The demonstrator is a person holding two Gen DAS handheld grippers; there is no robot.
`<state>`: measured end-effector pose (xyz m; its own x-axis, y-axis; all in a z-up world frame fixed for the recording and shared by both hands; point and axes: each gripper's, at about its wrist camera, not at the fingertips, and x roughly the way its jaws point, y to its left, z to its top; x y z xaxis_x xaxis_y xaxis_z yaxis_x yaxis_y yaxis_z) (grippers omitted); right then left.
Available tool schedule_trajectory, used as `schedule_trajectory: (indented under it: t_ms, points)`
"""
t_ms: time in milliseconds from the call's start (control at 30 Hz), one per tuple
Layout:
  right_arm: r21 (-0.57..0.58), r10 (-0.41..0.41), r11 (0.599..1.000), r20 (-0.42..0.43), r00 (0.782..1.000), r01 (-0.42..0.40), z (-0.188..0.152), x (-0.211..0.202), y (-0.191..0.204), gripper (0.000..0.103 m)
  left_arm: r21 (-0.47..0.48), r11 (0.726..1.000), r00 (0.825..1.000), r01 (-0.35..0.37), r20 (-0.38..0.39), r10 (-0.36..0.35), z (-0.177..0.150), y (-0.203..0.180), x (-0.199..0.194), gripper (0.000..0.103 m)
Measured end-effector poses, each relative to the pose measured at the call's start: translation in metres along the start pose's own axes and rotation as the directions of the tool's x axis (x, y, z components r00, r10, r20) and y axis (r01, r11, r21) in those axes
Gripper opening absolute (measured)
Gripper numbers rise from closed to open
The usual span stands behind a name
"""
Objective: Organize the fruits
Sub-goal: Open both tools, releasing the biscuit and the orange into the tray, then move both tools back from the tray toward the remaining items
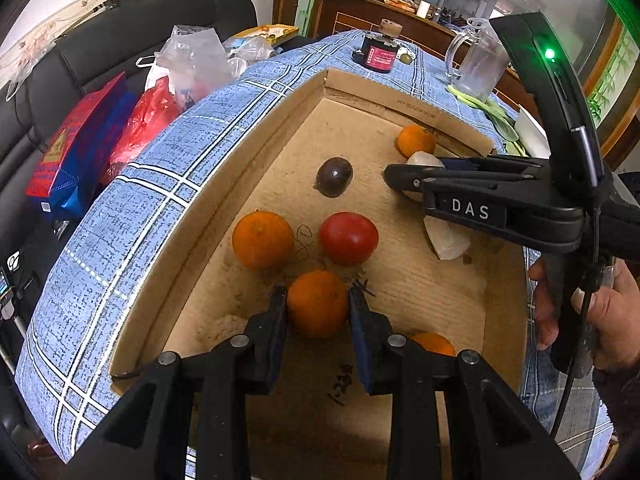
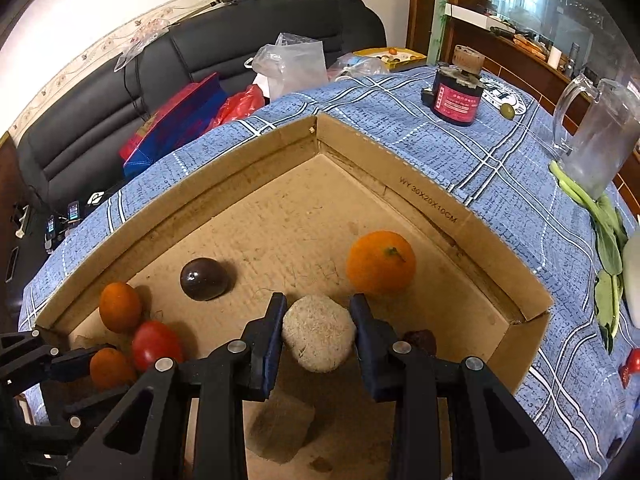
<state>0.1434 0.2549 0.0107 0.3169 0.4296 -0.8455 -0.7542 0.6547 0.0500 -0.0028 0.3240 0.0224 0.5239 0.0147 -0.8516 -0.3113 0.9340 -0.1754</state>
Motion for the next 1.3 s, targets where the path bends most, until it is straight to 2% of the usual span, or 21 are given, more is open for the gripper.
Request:
schedule_trajectory:
  t_ms: [133, 267, 967, 1300]
  points:
    - [-0.01, -0.021, 1.0, -0.007, 1.0, 0.021, 0.0, 0.0, 0.001, 0.042, -0.001, 1.0, 1.0, -0.003, -0.004, 0.003, 0.001, -0.001, 0.001, 0.03]
    - [-0.006, -0.03, 1.0, -0.009, 0.999, 0.03, -0.002, -0.001, 0.0, 0.048, 0.004, 1.0, 1.0, -0.018, -0.005, 0.018, 0.0, -0.002, 0.0, 0.044]
    - [0.026, -0.067, 0.997, 0.025, 0.997, 0.066, -0.027, -0.052, -0.003, 0.049, -0.027, 0.998, 0.997, -0.057, 0.045, 0.058, -0.011, 0.002, -0.034, 0.046]
    - [0.067, -0.065, 0.996, 0.045, 0.997, 0.062, -0.065, -0.093, -0.007, 0.05, 0.015, 0.996, 0.991, -0.083, 0.106, 0.081, -0.02, -0.024, -0.058, 0.051]
